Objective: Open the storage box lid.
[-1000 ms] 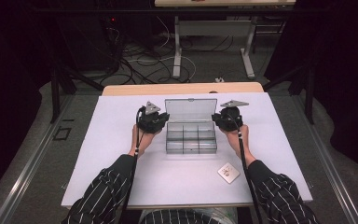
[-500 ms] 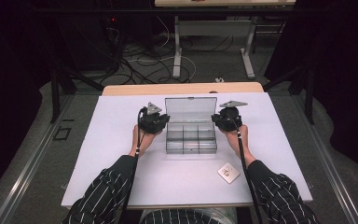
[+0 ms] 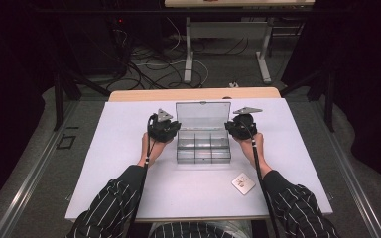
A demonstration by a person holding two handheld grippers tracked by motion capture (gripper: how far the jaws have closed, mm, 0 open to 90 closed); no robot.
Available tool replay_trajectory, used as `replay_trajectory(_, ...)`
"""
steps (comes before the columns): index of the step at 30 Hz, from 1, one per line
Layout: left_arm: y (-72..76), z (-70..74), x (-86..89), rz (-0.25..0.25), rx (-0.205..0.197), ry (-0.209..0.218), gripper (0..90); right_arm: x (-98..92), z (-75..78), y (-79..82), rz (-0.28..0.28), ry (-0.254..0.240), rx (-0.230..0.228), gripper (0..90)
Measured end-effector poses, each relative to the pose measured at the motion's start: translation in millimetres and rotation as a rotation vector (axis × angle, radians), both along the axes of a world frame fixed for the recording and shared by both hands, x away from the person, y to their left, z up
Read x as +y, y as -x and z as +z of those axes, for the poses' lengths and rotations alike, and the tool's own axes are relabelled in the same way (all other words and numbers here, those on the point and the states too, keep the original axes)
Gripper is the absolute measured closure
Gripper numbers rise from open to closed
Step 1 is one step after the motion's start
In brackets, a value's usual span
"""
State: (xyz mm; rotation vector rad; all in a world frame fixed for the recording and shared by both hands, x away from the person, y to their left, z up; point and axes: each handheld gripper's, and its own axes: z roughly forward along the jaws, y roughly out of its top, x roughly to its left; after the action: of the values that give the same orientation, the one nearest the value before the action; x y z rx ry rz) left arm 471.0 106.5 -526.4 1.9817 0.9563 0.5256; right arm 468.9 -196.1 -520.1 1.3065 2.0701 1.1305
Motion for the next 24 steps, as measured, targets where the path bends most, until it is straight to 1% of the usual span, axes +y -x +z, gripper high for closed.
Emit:
replay_trajectory(3,-0.9,-1.4,-1.0,0.000,-0.003,-0.006,79.6,0.9,-1.1,-0.8,-0.003,0.001,0.003,81.7)
replay_trajectory(4,-0.7,-0.9,-1.1,0.003,0.002,-0.015,79.6,0.9,-1.1,-0.8,-0.003,0.001,0.003,81.7)
replay_trajectory(13,-0.9,-2.2,-3.0,0.014,0.003,-0.021,78.5,1.4,-2.8,-1.7,-0.009,0.015,0.007,82.0)
replay_trajectory(14,-0.6,-2.0,-2.8,0.013,0.006,-0.034,78.4,1.7,-3.3,-1.8,-0.010,0.011,0.010,82.0)
replay_trajectory(18,-1.1,-2.6,-3.1,0.012,0.002,-0.035,78.0,2.2,-3.5,-1.9,-0.014,0.012,0.014,82.0)
replay_trajectory(20,-1.3,-3.0,-2.9,0.013,0.009,-0.033,75.9,1.9,-4.3,-2.6,-0.016,0.022,0.011,81.6)
replay_trajectory(21,-1.3,-3.0,-2.9,0.013,0.009,-0.033,74.0,1.9,-4.3,-2.6,-0.016,0.022,0.011,81.6)
replay_trajectory(22,-0.8,-1.6,-2.5,0.015,0.010,-0.044,70.8,0.6,-3.9,-2.7,-0.013,0.020,0.011,81.2)
replay_trajectory(24,-0.6,-1.4,-2.3,0.013,0.009,-0.041,66.6,0.2,-2.5,-1.8,-0.016,0.020,0.007,80.2)
